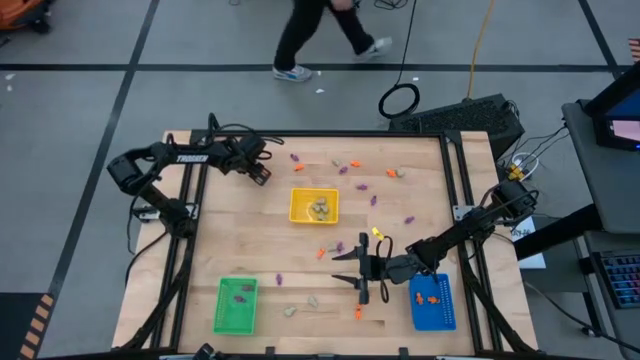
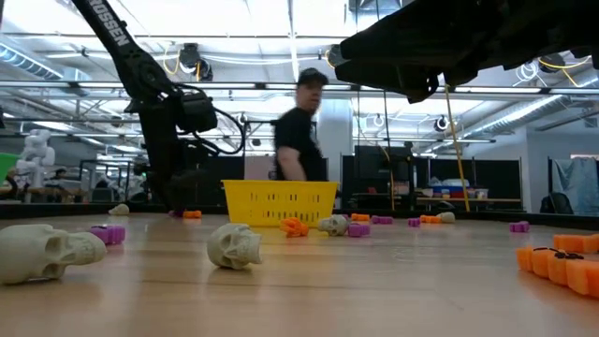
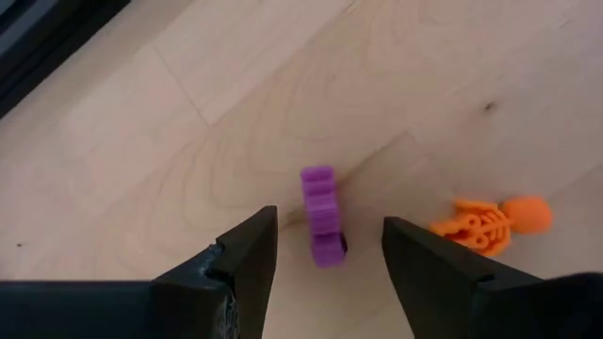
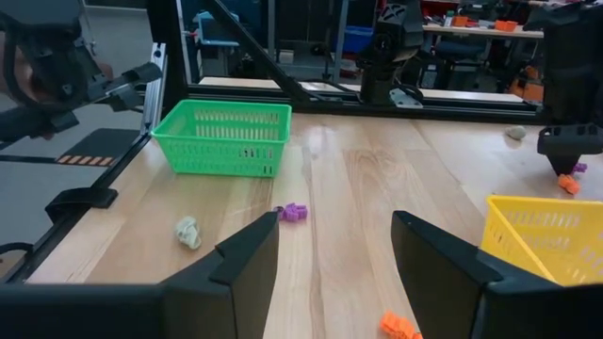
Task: Sort Halloween decoration
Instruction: Put the purple skeleton toy in the green basket
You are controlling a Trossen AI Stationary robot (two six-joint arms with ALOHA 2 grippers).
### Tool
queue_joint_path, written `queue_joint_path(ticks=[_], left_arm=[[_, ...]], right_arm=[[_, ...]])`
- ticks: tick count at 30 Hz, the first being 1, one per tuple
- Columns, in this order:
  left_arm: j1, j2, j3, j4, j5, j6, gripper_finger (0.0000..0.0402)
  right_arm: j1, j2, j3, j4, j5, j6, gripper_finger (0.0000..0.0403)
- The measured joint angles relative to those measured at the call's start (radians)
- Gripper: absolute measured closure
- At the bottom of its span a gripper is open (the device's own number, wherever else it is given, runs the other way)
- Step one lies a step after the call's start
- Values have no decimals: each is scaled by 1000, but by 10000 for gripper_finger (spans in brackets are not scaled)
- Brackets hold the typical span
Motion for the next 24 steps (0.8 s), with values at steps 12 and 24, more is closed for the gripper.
queue_joint_path(ticks=[12,24], left_arm=[[-2,0,-2,-2,4,-2,298],[2,-31,-8,-25,-8,0,385]], right_arm=[[0,0,0,-15,0,0,211],[0,0,0,-20,0,0,211]])
